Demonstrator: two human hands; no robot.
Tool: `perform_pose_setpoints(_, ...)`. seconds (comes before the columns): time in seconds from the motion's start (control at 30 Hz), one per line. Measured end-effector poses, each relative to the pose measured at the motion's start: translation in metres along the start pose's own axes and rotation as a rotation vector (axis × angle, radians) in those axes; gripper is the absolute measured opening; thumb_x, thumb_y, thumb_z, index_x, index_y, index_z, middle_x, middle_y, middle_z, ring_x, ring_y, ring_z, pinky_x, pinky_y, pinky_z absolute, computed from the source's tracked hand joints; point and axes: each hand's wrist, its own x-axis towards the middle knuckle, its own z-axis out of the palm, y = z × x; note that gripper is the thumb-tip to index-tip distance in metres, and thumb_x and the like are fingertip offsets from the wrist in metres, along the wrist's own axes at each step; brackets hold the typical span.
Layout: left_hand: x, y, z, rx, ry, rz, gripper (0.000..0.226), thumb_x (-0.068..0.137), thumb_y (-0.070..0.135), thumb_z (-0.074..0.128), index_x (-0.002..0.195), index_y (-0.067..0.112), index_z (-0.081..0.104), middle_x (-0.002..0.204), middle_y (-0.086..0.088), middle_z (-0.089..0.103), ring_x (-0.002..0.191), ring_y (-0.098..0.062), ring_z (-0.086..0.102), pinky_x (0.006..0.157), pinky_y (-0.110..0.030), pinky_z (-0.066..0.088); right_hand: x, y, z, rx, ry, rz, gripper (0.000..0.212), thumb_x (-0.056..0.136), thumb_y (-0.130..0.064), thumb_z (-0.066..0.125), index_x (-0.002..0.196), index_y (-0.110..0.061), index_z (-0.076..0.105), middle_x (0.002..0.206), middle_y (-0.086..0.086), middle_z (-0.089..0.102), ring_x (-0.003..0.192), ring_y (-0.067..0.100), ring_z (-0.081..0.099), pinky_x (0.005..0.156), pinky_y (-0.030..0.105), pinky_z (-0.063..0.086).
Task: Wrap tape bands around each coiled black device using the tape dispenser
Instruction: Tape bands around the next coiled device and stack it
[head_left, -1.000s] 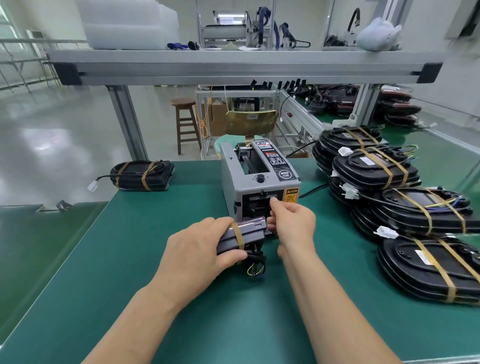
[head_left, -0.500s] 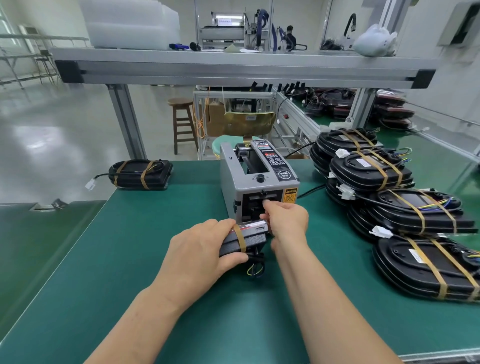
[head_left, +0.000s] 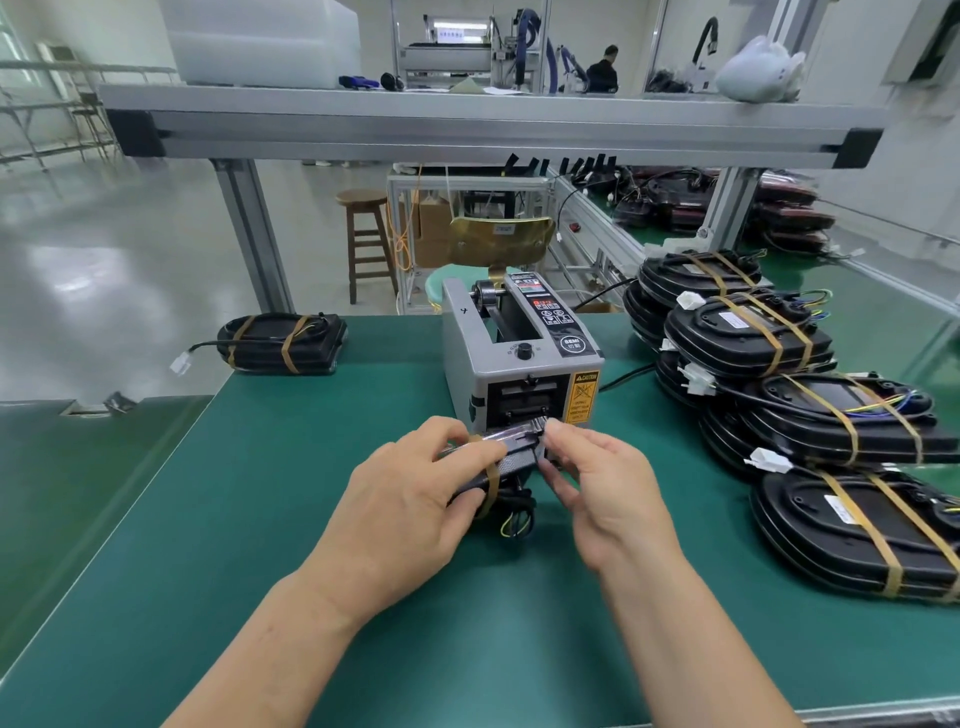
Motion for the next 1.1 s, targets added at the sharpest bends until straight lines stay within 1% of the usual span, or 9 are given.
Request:
perform_pose_setpoints(0.03, 0.001, 0.001, 0.001, 0.001, 0.0, -0.002, 0.044, 0.083, 0.022, 0.075, 0.124, 0.033, 0.064, 0.111, 0.006, 0.06, 0.079, -0.021, 0.06, 0.068, -0.037, 0.051, -0.003, 0.0, 0.0, 0.006, -0.011, 0.008, 0.022, 0.09, -0.003, 0.065, 0.07, -0.01, 0.068, 0.062, -0.003, 0.069, 0.059, 0.004, 0.062, 0.073, 0.023, 0.053)
perform_pose_setpoints(0.07, 0.001, 0.001, 0.001, 0.001, 0.004, -0.004, 0.045, 0.082, 0.024, 0.076, 0.124, 0.033, 0.065, 0.109, 0.006, 0.061, 0.076, -0.022, 0.06, 0.066, -0.038, 0.052, -0.005, 0.0, 0.001, 0.012, -0.019, 0.005, 0.024, 0.09, -0.002, 0.065, 0.069, -0.01, 0.069, 0.064, -0.002, 0.069, 0.059, 0.004, 0.062, 0.074, 0.023, 0.053)
perform_pose_setpoints(0.17, 0.004, 0.0, 0.002, 0.001, 0.011, -0.015, 0.046, 0.081, 0.025, 0.078, 0.124, 0.034, 0.065, 0.107, 0.006, 0.062, 0.075, -0.023, 0.06, 0.067, -0.038, 0.051, -0.008, 0.002, 0.005, 0.02, -0.006, -0.045, 0.03, 0.088, 0.004, 0.064, 0.062, -0.01, 0.067, 0.063, 0.0, 0.063, 0.056, 0.006, 0.057, 0.059, 0.015, 0.051)
perform_pose_setpoints(0.23, 0.003, 0.001, 0.002, 0.002, 0.014, -0.02, 0.047, 0.081, 0.025, 0.078, 0.125, 0.034, 0.065, 0.108, 0.007, 0.062, 0.077, -0.023, 0.06, 0.068, -0.038, 0.051, -0.01, 0.005, 0.007, 0.024, 0.017, -0.073, 0.032, 0.088, 0.005, 0.064, 0.06, -0.011, 0.066, 0.062, 0.0, 0.061, 0.056, 0.006, 0.055, 0.055, 0.013, 0.049)
perform_pose_setpoints(0.33, 0.004, 0.002, 0.002, 0.006, 0.021, -0.022, 0.047, 0.081, 0.024, 0.078, 0.125, 0.034, 0.065, 0.108, 0.006, 0.063, 0.077, -0.023, 0.06, 0.068, -0.039, 0.052, -0.012, 0.011, 0.009, 0.035, 0.041, -0.084, 0.026, 0.088, 0.004, 0.065, 0.065, -0.007, 0.069, 0.064, 0.003, 0.065, 0.057, 0.008, 0.058, 0.053, 0.014, 0.05)
perform_pose_setpoints(0.5, 0.003, 0.003, 0.002, 0.016, 0.025, -0.013, 0.047, 0.081, 0.024, 0.079, 0.125, 0.034, 0.065, 0.107, 0.006, 0.063, 0.076, -0.023, 0.06, 0.066, -0.038, 0.051, -0.012, 0.017, 0.012, 0.041, 0.072, -0.087, 0.011, 0.088, 0.003, 0.066, 0.079, 0.007, 0.07, 0.068, 0.009, 0.066, 0.058, 0.012, 0.059, 0.053, 0.017, 0.05)
perform_pose_setpoints(0.73, 0.003, 0.003, 0.002, 0.015, 0.039, -0.001, 0.052, 0.079, 0.021, 0.08, 0.127, 0.034, 0.064, 0.105, 0.006, 0.063, 0.075, -0.022, 0.06, 0.065, -0.037, 0.052, -0.011, 0.02, 0.011, 0.06, 0.097, -0.089, 0.011, 0.086, 0.004, 0.067, 0.076, 0.004, 0.07, 0.066, 0.009, 0.066, 0.057, 0.013, 0.059, 0.051, 0.018, 0.05)
perform_pose_setpoints(0.9, 0.003, 0.003, 0.002, 0.029, 0.031, 0.011, 0.056, 0.081, 0.021, 0.078, 0.131, 0.039, 0.061, 0.104, 0.004, 0.062, 0.081, -0.019, 0.061, 0.067, -0.034, 0.05, -0.009, 0.021, 0.012, 0.062, 0.107, -0.093, 0.011, 0.086, 0.004, 0.068, 0.075, 0.001, 0.07, 0.064, 0.007, 0.067, 0.053, 0.011, 0.059, 0.049, 0.017, 0.049)
perform_pose_setpoints(1.1, 0.004, 0.004, 0.002, 0.074, 0.041, 0.036, 0.053, 0.078, 0.019, 0.08, 0.125, 0.037, 0.065, 0.1, 0.002, 0.062, 0.075, -0.021, 0.061, 0.061, -0.034, 0.049, -0.006, 0.025, 0.012, 0.042, 0.149, -0.105, 0.003, 0.084, 0.004, 0.07, 0.081, 0.004, 0.069, 0.068, 0.008, 0.065, 0.054, 0.008, 0.059, 0.049, 0.015, 0.048)
